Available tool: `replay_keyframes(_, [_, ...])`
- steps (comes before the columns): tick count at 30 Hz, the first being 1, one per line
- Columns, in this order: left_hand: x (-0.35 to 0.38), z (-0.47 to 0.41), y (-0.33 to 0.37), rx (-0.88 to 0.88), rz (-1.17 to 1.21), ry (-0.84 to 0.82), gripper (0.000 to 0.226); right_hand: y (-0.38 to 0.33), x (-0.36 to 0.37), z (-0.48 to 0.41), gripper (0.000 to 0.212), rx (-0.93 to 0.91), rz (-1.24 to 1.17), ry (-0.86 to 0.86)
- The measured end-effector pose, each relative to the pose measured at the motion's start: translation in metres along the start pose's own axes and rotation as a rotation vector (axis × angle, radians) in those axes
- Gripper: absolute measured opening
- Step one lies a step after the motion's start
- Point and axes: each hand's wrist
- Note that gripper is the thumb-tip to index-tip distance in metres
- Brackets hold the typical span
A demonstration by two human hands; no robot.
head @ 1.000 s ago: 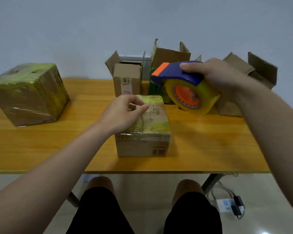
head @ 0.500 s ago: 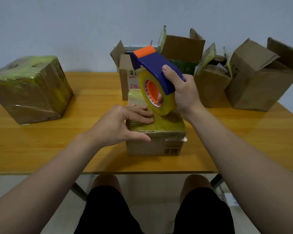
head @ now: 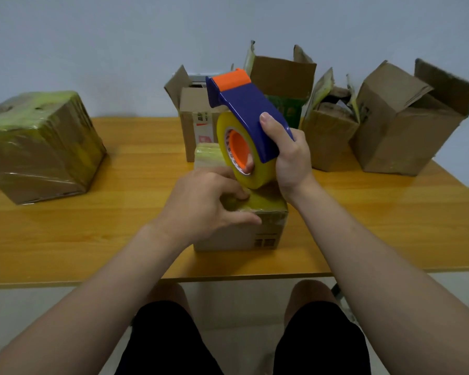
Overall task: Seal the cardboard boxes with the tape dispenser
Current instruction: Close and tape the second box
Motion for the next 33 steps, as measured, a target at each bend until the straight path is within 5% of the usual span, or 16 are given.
replay_keyframes(2, [0.005,-0.001,0.004,-0.030,-0.071,0.019,0.049,0.003,0.000,0.001,0.030,-0.015,-0.025,-0.006])
replay_keyframes(10, [0.041,-0.007,0.027,-0.102,-0.376,0.257,0.084,0.009,-0.007,0.005,0.030,-0.034,-0.172,0.006])
replay_keyframes(19, [0.059,-0.005,0.048,-0.229,-0.451,0.273,0.101,0.012,-0.008,0.012,0.029,-0.048,-0.170,0.031])
replay_keyframes(25, [0.029,0.011,0.016,-0.108,-0.164,0.392,0.067,0.010,-0.006,0.017,0.032,-0.045,-0.095,-0.029])
replay_keyframes(29, [0.033,0.039,-0.016,-0.284,0.218,0.569,0.045,0.009,-0.005,0.017,0.024,-0.042,-0.170,0.014])
replay_keyframes(33, [0.068,0.039,0.001,-0.497,0.632,0.811,0.049,0.010,-0.005,0.016,0.024,-0.053,-0.186,0.013])
Point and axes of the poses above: each hand's wrist, its own z-axis away from the middle knuckle, its own x-axis out of the palm, y = z × x, and after that the axes turned 15 degrees about x, right-handed
